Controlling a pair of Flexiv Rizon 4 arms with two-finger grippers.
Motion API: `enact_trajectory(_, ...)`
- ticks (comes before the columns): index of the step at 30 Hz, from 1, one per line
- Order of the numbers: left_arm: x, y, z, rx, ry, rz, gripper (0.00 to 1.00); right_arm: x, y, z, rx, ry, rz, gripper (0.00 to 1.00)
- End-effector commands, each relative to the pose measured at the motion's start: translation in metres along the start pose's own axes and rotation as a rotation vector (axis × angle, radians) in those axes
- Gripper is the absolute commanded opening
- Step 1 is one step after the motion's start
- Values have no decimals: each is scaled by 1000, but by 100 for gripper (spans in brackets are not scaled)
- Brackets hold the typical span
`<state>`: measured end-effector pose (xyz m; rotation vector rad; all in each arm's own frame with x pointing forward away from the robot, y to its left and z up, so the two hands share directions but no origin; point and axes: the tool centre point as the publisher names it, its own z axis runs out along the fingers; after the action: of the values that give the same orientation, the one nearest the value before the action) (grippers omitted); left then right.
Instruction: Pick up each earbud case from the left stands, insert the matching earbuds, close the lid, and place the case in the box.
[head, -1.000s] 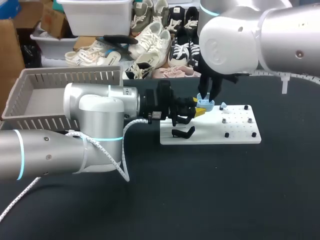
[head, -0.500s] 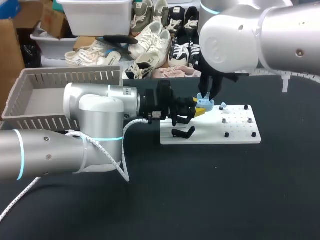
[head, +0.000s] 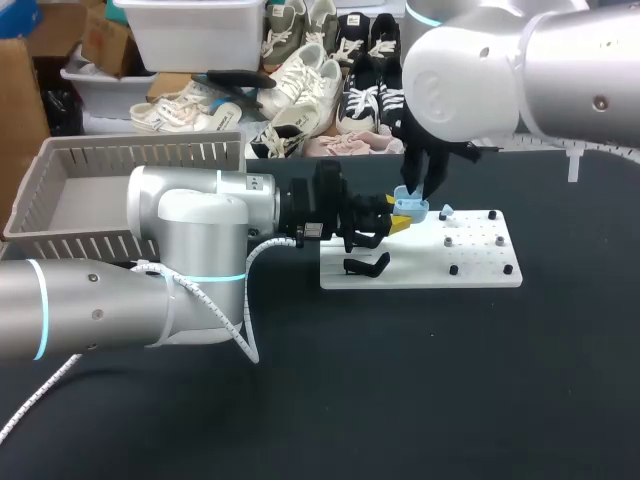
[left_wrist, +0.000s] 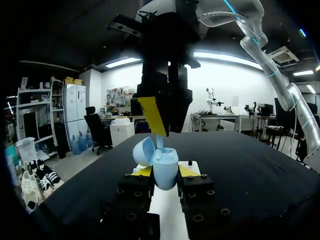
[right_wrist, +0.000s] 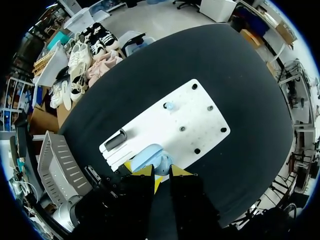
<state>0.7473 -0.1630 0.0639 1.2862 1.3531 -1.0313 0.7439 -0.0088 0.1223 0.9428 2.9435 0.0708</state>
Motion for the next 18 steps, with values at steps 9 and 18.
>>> enact_trajectory(9, 0, -1, 0, -4, -3, 1, 0, 2, -6, -2, -4, 1, 14, 0)
enact_trajectory(18, 0, -1, 0, -4, -3, 1, 0, 6, -9, 0, -8, 6, 17, 0)
